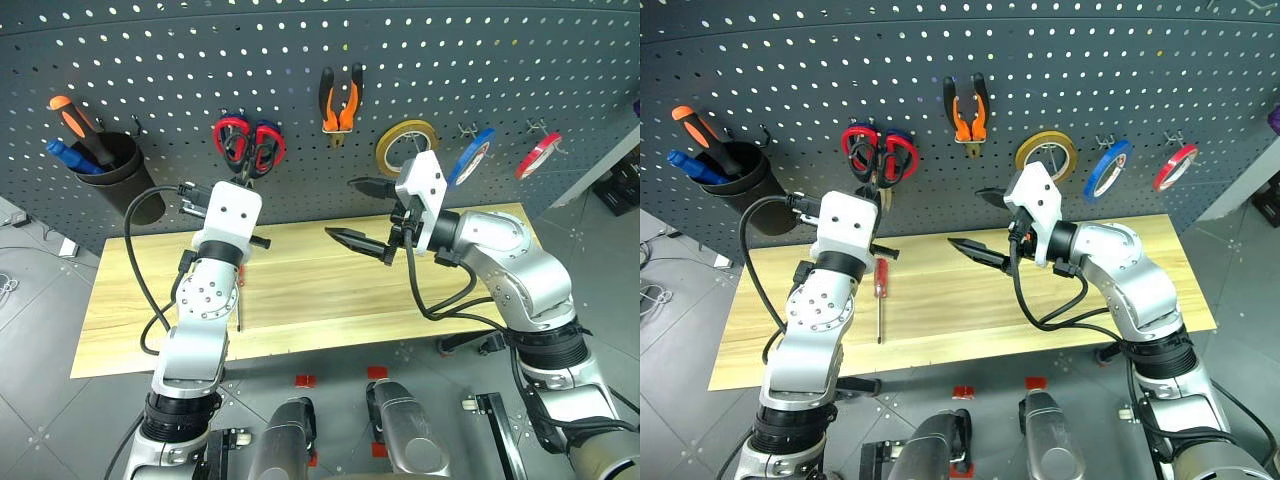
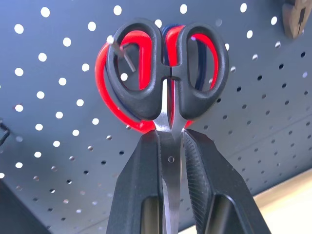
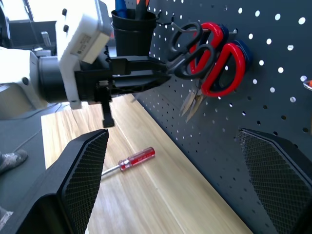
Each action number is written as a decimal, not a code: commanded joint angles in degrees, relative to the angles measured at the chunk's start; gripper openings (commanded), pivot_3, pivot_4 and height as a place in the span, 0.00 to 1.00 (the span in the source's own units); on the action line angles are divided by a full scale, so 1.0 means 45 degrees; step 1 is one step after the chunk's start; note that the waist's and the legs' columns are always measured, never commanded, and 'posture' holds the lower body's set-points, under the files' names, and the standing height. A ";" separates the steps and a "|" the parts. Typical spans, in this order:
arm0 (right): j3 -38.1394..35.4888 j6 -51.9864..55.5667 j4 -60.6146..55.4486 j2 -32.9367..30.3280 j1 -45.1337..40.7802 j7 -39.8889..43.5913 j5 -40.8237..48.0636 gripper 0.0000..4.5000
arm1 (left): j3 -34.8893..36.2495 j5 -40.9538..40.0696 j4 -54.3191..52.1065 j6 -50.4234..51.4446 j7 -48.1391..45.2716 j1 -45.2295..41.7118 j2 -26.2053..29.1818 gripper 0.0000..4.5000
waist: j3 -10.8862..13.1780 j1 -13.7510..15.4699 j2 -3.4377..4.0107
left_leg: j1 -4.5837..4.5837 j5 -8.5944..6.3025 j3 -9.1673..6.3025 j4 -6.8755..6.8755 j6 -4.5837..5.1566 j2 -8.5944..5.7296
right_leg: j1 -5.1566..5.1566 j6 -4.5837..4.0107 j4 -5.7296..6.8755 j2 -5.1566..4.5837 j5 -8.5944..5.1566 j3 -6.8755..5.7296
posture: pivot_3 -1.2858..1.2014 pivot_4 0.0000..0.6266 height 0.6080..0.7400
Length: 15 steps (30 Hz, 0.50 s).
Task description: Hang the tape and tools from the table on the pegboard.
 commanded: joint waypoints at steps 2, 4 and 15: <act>-0.0248 -0.0054 -0.0557 0.0153 -0.0253 -0.0074 0.0243 1.00 | 0.0198 -0.0139 -0.0422 0.0233 -0.0121 0.0430 -0.0338 0.37 | 0.0000 0.0000 0.0000 | 0.0000 0.0000 -0.0001 0.0000 0.0000 0.0000 | 0.0000 0.0000 0.0000 0.0000 0.0000 -0.0002 | 0.39 0.45 1.00; -0.0061 -0.0096 -0.0666 0.0113 -0.0038 -0.0003 0.0144 1.00 | 0.0313 -0.0344 -0.0528 0.0615 -0.0251 0.0894 -0.0495 0.50 | 0.0000 -0.0024 0.0000 | 0.0002 0.0000 0.0000 0.0000 0.0000 0.0000 | 0.0000 0.0000 0.0001 0.0000 0.0000 0.0000 | 0.39 0.45 1.00; 0.1402 0.3148 -0.1969 0.0804 0.0126 -0.1256 0.0292 1.00 | 0.2827 -0.2978 0.1549 0.2416 -0.1246 0.1792 -0.1064 0.70 | 0.0021 -0.0021 0.0002 | 0.0018 0.0001 -0.0004 0.0012 0.0000 0.0006 | 0.0004 0.0000 0.0038 0.0000 0.0000 -0.0004 | 0.39 0.52 1.00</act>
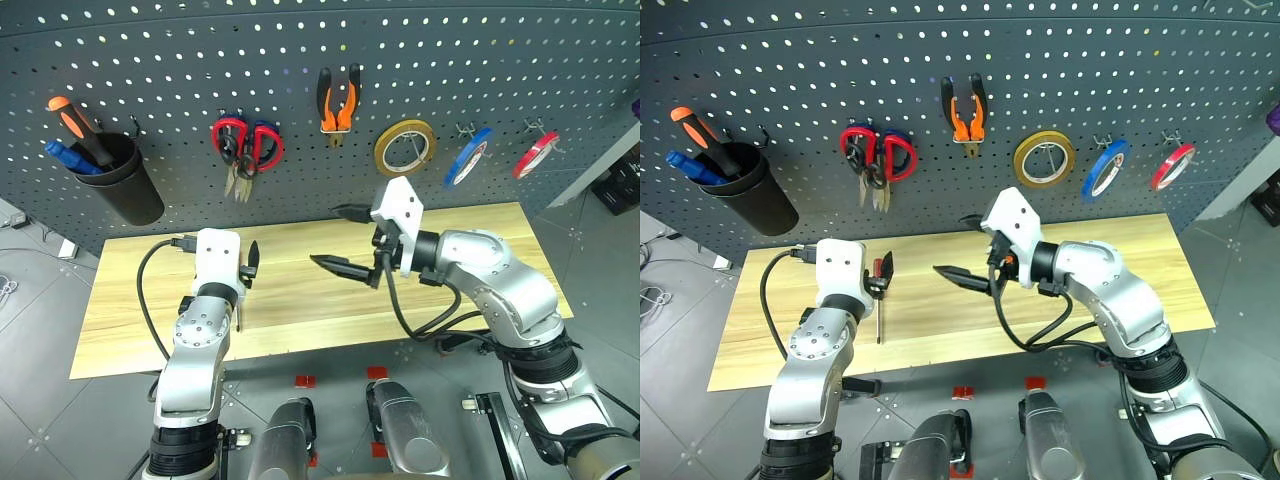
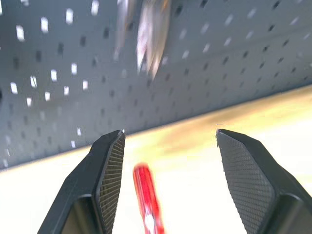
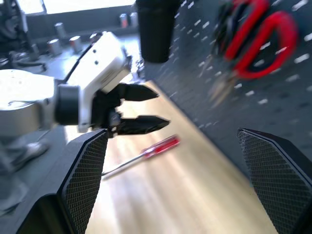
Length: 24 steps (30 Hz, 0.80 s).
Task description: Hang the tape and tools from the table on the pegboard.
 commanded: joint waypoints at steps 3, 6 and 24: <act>0.0518 0.1734 -0.0561 0.0407 -0.0843 -0.0632 0.0184 1.00 | 0.1596 -0.1504 0.2367 0.1049 -0.0603 -0.1306 0.0477 0.70 | 0.0085 -0.0007 -0.0007 | 0.0003 0.0000 -0.0001 0.0005 0.0001 -0.0001 | -0.0002 0.0000 0.0008 0.0000 0.0000 -0.0004 | 0.39 0.56 1.00; 0.0748 0.2552 -0.0324 0.0352 -0.1451 -0.0509 0.0274 1.00 | 0.1726 -0.1607 0.4539 0.1555 -0.0727 -0.2455 0.1011 0.70 | 0.0293 0.0007 -0.0043 | 0.0001 0.0001 -0.0003 0.0010 0.0000 -0.0001 | -0.0003 -0.0001 0.0012 0.0000 0.0000 -0.0008 | 0.39 0.58 1.00; 0.1459 0.2622 0.0448 -0.0392 -0.2867 0.0648 0.0082 1.00 | 0.1839 -0.1830 1.0405 0.0912 -0.0452 -0.4876 0.1582 0.32 | 0.0459 -0.0054 -0.0072 | -0.0059 -0.0004 0.0007 0.0007 0.0001 0.0000 | -0.0066 -0.0004 -0.0027 -0.0017 0.0004 -0.0040 | 0.38 0.54 1.00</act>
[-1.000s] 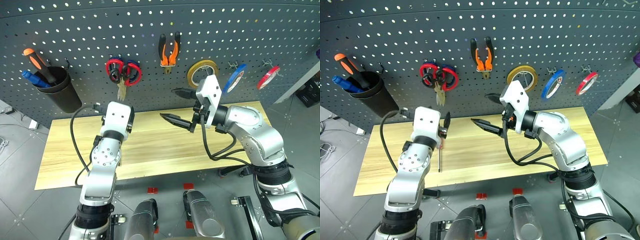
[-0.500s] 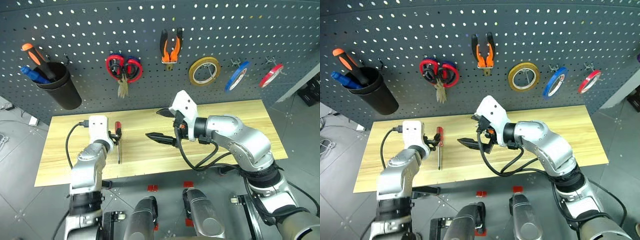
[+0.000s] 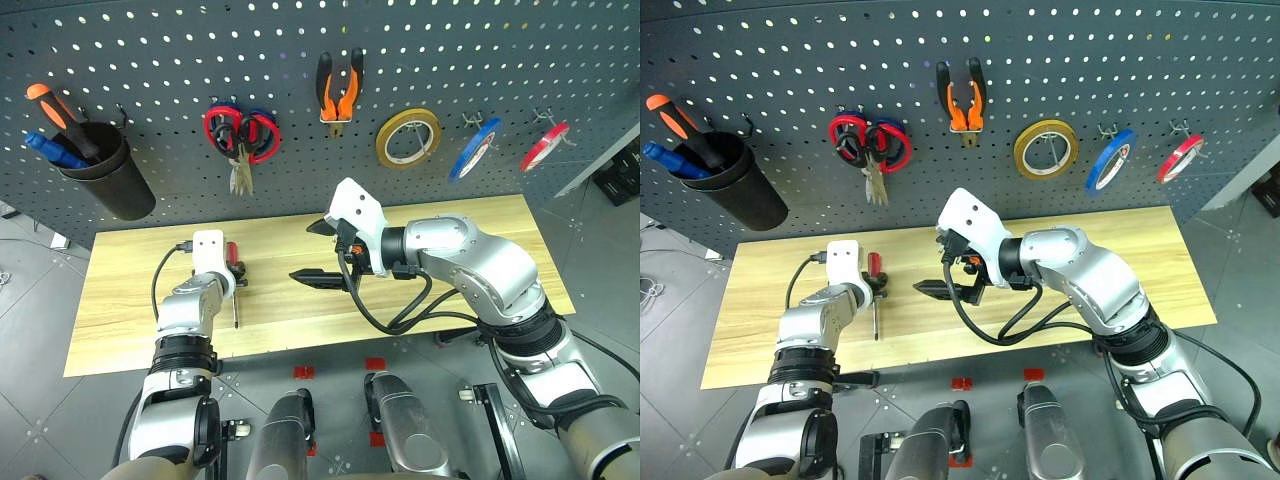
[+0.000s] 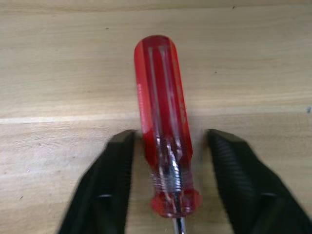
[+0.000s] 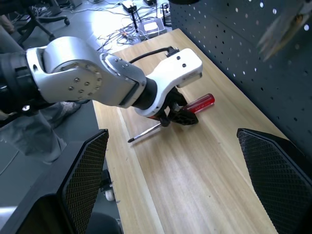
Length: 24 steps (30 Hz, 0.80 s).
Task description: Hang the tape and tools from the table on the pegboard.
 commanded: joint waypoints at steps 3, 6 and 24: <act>-0.0020 -0.0579 -0.0372 -0.0143 -0.0472 0.0497 -0.0087 1.00 | 0.0034 -0.0371 -0.1364 0.0373 -0.0550 0.0930 0.0438 0.21 | 0.0000 -0.0136 0.0000 | 0.0002 0.0004 0.0000 0.0002 -0.0007 0.0000 | -0.0003 0.0000 0.0016 0.0000 0.0000 0.0000 | 0.38 0.52 1.00; -0.0246 -0.1014 -0.0577 -0.0006 -0.0551 0.0531 -0.0053 1.00 | -0.0636 -0.0277 -0.3693 0.0683 -0.1375 0.2083 0.1047 0.21 | 0.0000 -0.0277 -0.0001 | -0.0002 0.0024 0.0002 -0.0001 -0.0043 0.0001 | -0.0016 0.0000 0.0014 0.0000 0.0000 0.0002 | 0.38 0.51 1.00; -0.2024 -0.4552 0.0165 0.0705 -0.0604 0.1358 0.0391 1.00 | 0.0869 0.1805 -1.3808 -0.3264 0.0466 0.2109 0.2762 0.21 | -0.0017 0.0047 -0.0022 | -0.0148 0.0047 0.0035 0.0016 -0.0057 0.0010 | -0.0187 -0.0036 0.0065 0.0001 0.0048 -0.0012 | 0.42 0.43 1.00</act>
